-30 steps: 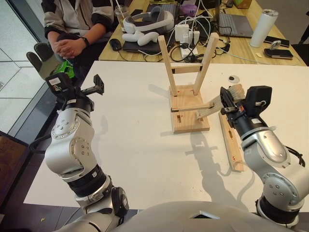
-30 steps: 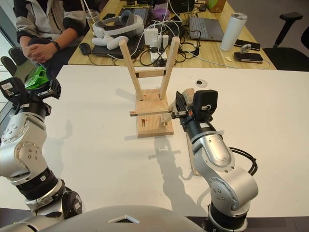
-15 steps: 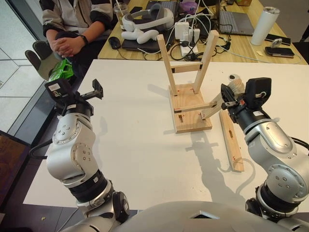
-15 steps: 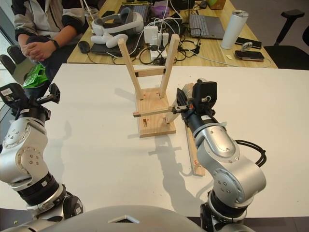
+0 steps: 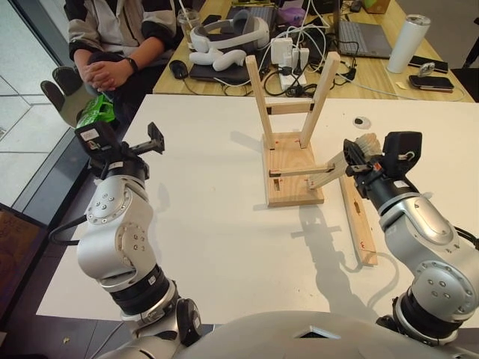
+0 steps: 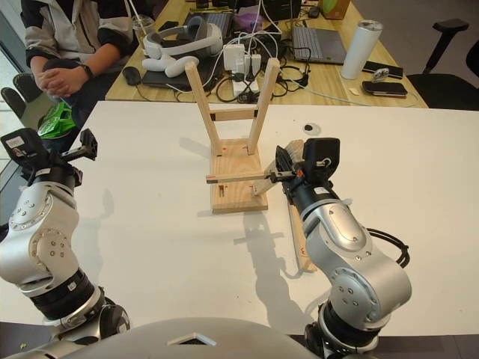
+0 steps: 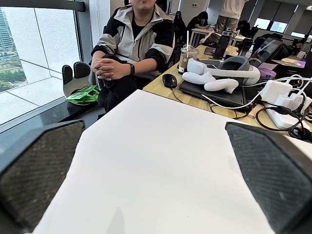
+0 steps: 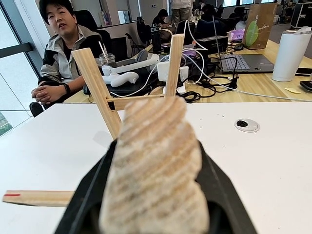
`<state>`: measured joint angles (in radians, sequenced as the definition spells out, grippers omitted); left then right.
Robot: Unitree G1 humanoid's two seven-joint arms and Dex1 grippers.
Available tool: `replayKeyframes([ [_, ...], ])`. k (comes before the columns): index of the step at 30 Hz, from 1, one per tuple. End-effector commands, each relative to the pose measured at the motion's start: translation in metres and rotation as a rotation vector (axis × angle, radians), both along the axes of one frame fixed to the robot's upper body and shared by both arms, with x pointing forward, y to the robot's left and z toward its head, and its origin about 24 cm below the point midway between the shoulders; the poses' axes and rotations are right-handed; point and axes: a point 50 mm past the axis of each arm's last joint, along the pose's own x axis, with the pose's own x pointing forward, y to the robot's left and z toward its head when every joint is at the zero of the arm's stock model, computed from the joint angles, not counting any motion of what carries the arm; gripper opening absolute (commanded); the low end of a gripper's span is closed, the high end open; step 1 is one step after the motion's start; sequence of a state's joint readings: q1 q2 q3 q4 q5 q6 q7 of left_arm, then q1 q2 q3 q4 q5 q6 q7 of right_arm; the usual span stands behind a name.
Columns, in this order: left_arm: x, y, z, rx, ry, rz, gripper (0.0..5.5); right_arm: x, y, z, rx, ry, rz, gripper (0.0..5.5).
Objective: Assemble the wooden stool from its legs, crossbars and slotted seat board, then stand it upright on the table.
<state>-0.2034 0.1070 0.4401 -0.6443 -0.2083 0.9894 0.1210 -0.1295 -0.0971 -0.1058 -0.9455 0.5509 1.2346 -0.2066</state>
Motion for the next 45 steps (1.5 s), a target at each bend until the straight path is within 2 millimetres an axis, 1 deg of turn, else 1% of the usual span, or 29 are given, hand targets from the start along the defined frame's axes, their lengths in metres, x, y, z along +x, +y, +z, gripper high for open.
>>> replayKeyframes([
  [1, 0.001, -0.001, -0.005, -0.015, 0.015, 0.009, 5.40, 0.016, -0.003, -0.024, -0.016, 0.198, 0.021, 0.99],
  [5, -0.001, -0.003, -0.008, -0.027, 0.013, 0.026, 5.40, 0.042, -0.001, -0.025, -0.017, 0.280, 0.105, 0.99],
  [9, -0.004, -0.004, -0.010, -0.036, 0.009, 0.041, 5.40, 0.058, 0.002, -0.025, -0.062, 0.324, 0.192, 0.99],
  [12, -0.003, -0.006, -0.011, -0.040, 0.006, 0.042, 5.40, 0.064, 0.005, -0.023, -0.081, 0.320, 0.221, 0.99],
  [17, -0.003, -0.005, -0.012, -0.037, 0.007, 0.045, 5.40, 0.072, 0.010, -0.008, -0.078, 0.230, 0.213, 0.99],
  [22, -0.002, -0.007, -0.012, -0.031, 0.004, 0.032, 5.40, 0.076, 0.015, 0.017, -0.023, 0.053, 0.187, 0.99],
  [24, -0.001, -0.007, -0.012, -0.027, 0.005, 0.026, 5.40, 0.075, 0.015, 0.022, 0.002, 0.012, 0.173, 0.99],
  [25, -0.001, -0.007, -0.012, -0.025, 0.005, 0.024, 5.40, 0.075, 0.014, 0.023, 0.012, 0.000, 0.162, 1.35],
  [27, 0.000, -0.007, -0.012, -0.020, 0.005, 0.019, 5.40, 0.073, 0.013, 0.023, 0.021, -0.012, 0.142, 1.59],
  [29, 0.001, -0.007, -0.011, -0.015, 0.004, 0.014, 5.40, 0.071, 0.012, 0.022, 0.022, -0.024, 0.132, 2.02],
  [30, 0.001, -0.007, -0.011, -0.014, 0.005, 0.012, 5.40, 0.071, 0.012, 0.024, 0.023, -0.036, 0.131, 2.11],
  [31, 0.001, -0.007, -0.011, -0.012, 0.005, 0.010, 5.40, 0.070, 0.013, 0.026, 0.025, -0.056, 0.133, 2.35],
  [33, 0.003, -0.007, -0.011, -0.009, 0.006, 0.003, 5.40, 0.070, 0.017, 0.043, 0.034, -0.165, 0.160, 2.68],
  [35, 0.004, -0.007, -0.011, -0.006, 0.006, -0.002, 5.40, 0.072, 0.022, 0.069, 0.053, -0.312, 0.187, 2.91],
  [37, 0.005, -0.007, -0.010, -0.002, 0.005, -0.005, 5.40, 0.078, 0.025, 0.092, 0.068, -0.433, 0.186, 2.91],
  [41, 0.006, -0.007, -0.009, 0.002, 0.004, -0.012, 5.40, 0.094, 0.021, 0.128, 0.126, -0.564, 0.114, 2.91],
  [43, 0.006, -0.008, -0.009, 0.003, 0.004, -0.014, 5.40, 0.096, 0.022, 0.138, 0.157, -0.597, 0.106, 2.91],
  [45, 0.007, -0.008, -0.008, 0.004, 0.002, -0.017, 5.40, 0.099, 0.025, 0.139, 0.163, -0.590, 0.105, 2.91],
])
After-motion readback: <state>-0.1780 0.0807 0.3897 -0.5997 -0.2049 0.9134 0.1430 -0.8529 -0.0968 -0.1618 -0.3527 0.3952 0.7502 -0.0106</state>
